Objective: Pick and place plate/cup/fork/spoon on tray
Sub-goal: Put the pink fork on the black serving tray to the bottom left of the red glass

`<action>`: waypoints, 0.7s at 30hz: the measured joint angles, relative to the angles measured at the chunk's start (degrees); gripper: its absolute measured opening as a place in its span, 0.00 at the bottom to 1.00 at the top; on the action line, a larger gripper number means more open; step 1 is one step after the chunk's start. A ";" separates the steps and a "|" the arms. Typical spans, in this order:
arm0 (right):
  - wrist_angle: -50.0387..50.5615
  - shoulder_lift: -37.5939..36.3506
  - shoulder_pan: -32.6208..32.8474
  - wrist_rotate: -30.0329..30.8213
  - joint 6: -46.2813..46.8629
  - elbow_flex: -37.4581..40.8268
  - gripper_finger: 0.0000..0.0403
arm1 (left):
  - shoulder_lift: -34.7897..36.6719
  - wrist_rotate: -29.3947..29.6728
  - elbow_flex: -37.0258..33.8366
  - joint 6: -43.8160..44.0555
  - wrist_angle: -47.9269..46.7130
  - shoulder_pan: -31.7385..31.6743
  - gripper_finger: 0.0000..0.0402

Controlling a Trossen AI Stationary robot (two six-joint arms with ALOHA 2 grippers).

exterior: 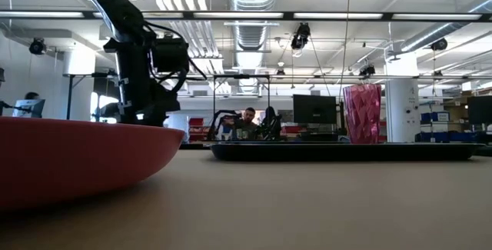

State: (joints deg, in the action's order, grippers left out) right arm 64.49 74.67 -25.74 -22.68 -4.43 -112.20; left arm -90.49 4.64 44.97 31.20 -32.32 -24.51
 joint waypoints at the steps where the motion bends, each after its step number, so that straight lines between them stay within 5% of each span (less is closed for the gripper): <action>1: 0.00 0.00 0.00 0.00 -0.04 0.00 0.29 | 0.01 -0.04 0.00 -0.02 0.03 0.00 0.37; 6: 0.00 0.00 0.00 0.02 -0.04 -0.01 0.29 | 0.09 -0.64 -0.09 -0.08 0.29 0.02 0.08; 21: 0.02 0.00 0.00 0.11 -0.04 0.00 0.29 | 6.62 -0.59 2.33 0.42 0.50 0.20 0.07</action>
State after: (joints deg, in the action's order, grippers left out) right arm 64.51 74.67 -25.74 -22.57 -4.47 -112.20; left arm -83.86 4.05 47.30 31.62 -31.83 -24.32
